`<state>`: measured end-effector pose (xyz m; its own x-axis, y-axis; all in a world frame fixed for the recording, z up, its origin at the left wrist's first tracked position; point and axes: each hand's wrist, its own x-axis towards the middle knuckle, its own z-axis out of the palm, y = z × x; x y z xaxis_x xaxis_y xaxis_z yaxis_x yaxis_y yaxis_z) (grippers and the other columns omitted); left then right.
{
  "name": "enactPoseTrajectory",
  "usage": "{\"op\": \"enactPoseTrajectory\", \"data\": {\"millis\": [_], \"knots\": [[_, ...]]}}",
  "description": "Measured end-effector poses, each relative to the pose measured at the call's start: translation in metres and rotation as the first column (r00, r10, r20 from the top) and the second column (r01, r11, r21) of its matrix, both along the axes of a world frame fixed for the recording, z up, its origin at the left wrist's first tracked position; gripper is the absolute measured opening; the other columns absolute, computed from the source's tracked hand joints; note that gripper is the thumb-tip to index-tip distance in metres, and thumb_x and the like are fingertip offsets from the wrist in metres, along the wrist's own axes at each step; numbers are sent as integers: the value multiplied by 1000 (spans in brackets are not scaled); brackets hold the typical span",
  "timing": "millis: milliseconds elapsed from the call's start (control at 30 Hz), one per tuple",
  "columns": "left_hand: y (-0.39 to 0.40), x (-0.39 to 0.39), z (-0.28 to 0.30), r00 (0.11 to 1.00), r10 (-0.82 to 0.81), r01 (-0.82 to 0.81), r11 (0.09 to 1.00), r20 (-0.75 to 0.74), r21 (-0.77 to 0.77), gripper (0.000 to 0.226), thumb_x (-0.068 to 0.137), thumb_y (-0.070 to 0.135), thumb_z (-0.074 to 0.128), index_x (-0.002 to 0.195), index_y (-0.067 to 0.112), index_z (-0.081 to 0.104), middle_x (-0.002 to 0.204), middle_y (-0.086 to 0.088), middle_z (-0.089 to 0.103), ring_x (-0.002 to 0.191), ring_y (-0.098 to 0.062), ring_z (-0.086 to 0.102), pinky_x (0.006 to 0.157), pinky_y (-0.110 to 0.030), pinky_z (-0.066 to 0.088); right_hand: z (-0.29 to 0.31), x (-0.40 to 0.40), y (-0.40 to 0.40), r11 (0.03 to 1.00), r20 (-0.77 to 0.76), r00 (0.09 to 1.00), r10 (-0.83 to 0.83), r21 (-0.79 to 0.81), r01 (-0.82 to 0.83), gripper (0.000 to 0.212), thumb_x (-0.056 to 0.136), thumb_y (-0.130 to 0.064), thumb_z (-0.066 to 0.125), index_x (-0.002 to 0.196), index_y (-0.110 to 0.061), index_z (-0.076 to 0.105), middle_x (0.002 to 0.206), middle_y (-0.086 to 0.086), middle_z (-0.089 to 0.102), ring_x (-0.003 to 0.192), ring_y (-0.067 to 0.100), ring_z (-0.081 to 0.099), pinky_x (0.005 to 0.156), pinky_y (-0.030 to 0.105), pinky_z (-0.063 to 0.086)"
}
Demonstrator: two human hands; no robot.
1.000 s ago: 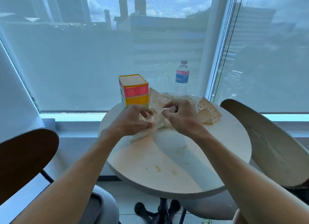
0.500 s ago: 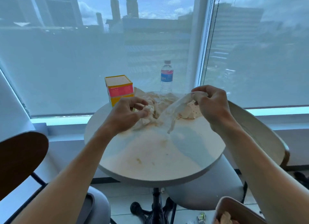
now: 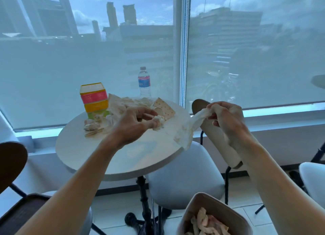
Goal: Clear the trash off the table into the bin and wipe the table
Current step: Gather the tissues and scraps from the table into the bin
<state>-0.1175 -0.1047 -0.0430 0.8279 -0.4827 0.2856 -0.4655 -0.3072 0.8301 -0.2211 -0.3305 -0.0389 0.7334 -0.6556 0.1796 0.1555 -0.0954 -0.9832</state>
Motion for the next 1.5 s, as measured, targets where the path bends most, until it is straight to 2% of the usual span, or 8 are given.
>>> {"op": "enactPoseTrajectory", "data": {"millis": [267, 433, 600, 733, 900, 1067, 1233, 1500], "knots": [[-53, -58, -12, 999, -45, 46, 999, -8, 6, 14, 81, 20, 77, 93, 26, 73, 88, 3, 75, 61, 3, 55, 72, -24, 44, -27, -64, -52, 999, -126, 992, 25, -43, -31, 16, 89, -6, 53, 86, -2, 68, 90, 20, 68, 67, 12, 57, 54, 17, 46], [-82, -93, -25, 996, -82, 84, 996, -38, 37, 14, 82, 21, 75, 95, 25, 72, 88, 4, 75, 89, -27, 69, 86, -40, 54, -61, -89, -73, 990, -245, 969, 36, -126, -68, 18, 89, -12, 55, 83, -4, 70, 83, 15, 69, 71, 15, 58, 62, 24, 44], [-98, -114, -43, 993, -92, 98, 992, -74, 79, 20, 72, 30, 76, 92, 26, 73, 88, 3, 75, 90, -34, 67, 89, -52, 53, -106, -109, -73, 970, -353, 929, 108, -168, -177, 16, 89, -10, 56, 83, -10, 71, 80, 3, 67, 77, 12, 61, 69, 25, 49], [-104, -126, -61, 990, -77, 92, 988, -121, 123, 18, 77, 21, 76, 95, 25, 73, 87, 5, 74, 80, -28, 64, 82, -42, 53, -150, -119, -63, 912, -518, 835, 183, -227, -340, 14, 88, -11, 57, 90, -14, 71, 86, -4, 66, 84, 9, 62, 67, 19, 46], [-108, -146, -102, 975, -52, 99, 972, -217, 214, 18, 80, 16, 75, 93, 27, 71, 86, 9, 72, 71, -8, 59, 70, -23, 45, -173, -128, -62, 809, -747, 617, 248, -191, -556, 28, 83, -21, 66, 111, -22, 65, 95, -6, 59, 93, 11, 60, 85, 29, 53], [-108, -164, -149, 954, -36, 131, 943, -299, 305, 25, 80, 29, 75, 104, 26, 70, 96, 7, 71, 90, -6, 64, 72, -15, 43, -164, -123, -67, 827, -694, 665, 277, -180, -532, 29, 87, -22, 62, 117, -20, 64, 106, -2, 62, 100, 15, 60, 91, 33, 51], [-98, -167, -176, 945, 6, 125, 917, -327, 379, 55, 77, 43, 76, 128, 39, 55, 114, 7, 62, 95, -2, 60, 75, -14, 42, -147, -113, -60, 853, -598, 735, 321, -155, -499, 19, 94, -19, 60, 112, -20, 64, 102, -1, 64, 92, 8, 59, 74, 22, 46], [-66, -150, -120, 981, -25, 73, 967, -192, 246, 32, 82, 38, 73, 114, 38, 65, 103, 13, 67, 81, -3, 63, 82, -29, 54, -119, -91, -31, 820, -487, 786, 381, -215, -531, 16, 94, -22, 61, 109, -21, 67, 96, -1, 66, 94, 9, 61, 75, 22, 46]]}}
